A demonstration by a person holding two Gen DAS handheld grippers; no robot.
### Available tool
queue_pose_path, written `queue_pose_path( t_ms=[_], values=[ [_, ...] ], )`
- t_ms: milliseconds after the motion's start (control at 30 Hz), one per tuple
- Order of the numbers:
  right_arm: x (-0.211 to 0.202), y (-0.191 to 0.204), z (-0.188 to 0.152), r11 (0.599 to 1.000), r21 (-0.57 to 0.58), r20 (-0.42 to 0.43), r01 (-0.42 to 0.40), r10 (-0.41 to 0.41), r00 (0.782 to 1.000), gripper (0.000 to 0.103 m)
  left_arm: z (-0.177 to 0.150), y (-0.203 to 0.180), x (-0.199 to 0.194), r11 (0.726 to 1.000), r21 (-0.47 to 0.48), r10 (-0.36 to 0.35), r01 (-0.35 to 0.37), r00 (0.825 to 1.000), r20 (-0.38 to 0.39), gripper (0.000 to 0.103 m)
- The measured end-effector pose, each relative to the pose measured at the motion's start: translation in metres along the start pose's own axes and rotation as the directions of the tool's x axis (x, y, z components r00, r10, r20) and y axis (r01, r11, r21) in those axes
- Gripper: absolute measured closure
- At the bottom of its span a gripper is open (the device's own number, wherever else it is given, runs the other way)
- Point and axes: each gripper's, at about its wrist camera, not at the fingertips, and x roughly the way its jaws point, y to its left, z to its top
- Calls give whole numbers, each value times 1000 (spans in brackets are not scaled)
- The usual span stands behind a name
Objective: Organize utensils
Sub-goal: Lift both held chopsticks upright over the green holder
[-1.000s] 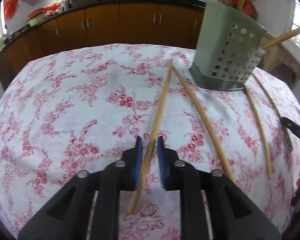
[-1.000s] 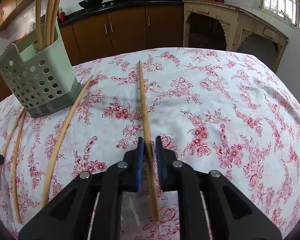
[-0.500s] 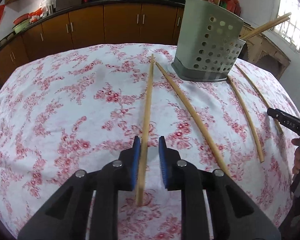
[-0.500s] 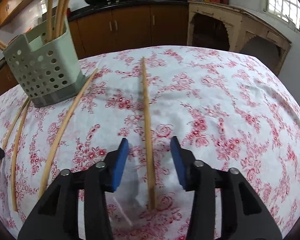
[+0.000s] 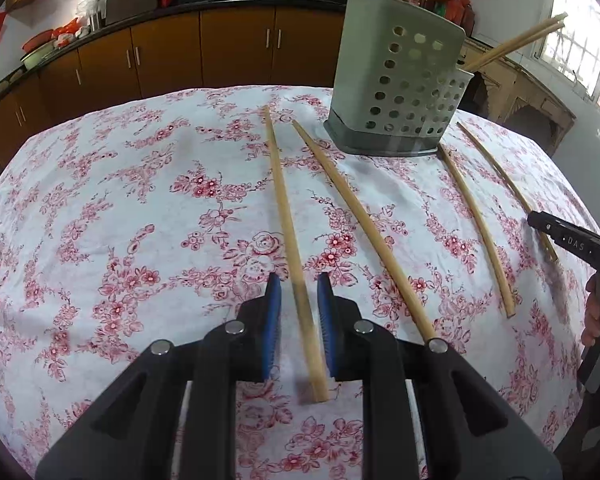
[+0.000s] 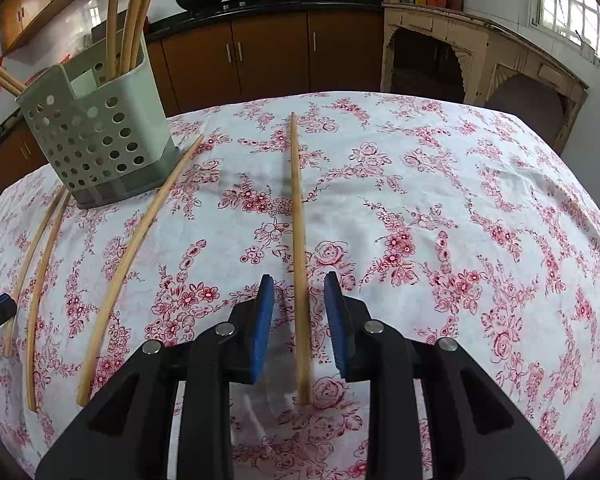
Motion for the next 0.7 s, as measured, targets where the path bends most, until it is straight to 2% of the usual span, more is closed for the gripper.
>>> queue_pose_path(
  t_ms=[133, 267, 300, 333, 367, 533, 700],
  values=[
    [-1, -2, 0, 1000, 9, 1, -5, 5, 1000, 77, -2, -3, -2, 1000, 8, -1, 1, 1000, -2, 83],
    [-1, -4, 0, 1000, 14, 1, -6, 6, 1000, 79, -5, -8, -3, 999, 36, 34, -35, 999, 4, 83],
    [-1, -4, 0, 1000, 18, 1, -3, 2, 1000, 83, -6, -9, -3, 998, 41, 46, -46, 999, 7, 86],
    [-1, -6, 0, 1000, 25, 1, -2, 1, 1000, 92, -7, -10, -3, 997, 42, 59, -60, 998, 7, 93],
    [-1, -7, 0, 999, 31, 1, -10, 10, 1000, 94, -7, -9, -3, 998, 34, 61, -61, 998, 7, 93],
    [-3, -10, 0, 999, 37, 13, -26, 25, 1000, 95, -3, -2, -3, 999, 3, 43, -43, 999, 2, 95],
    [-25, -12, 1, 997, 54, 92, -49, 44, 995, 95, 0, 1, -16, 999, 0, 43, -43, 999, 28, 95]
  ],
)
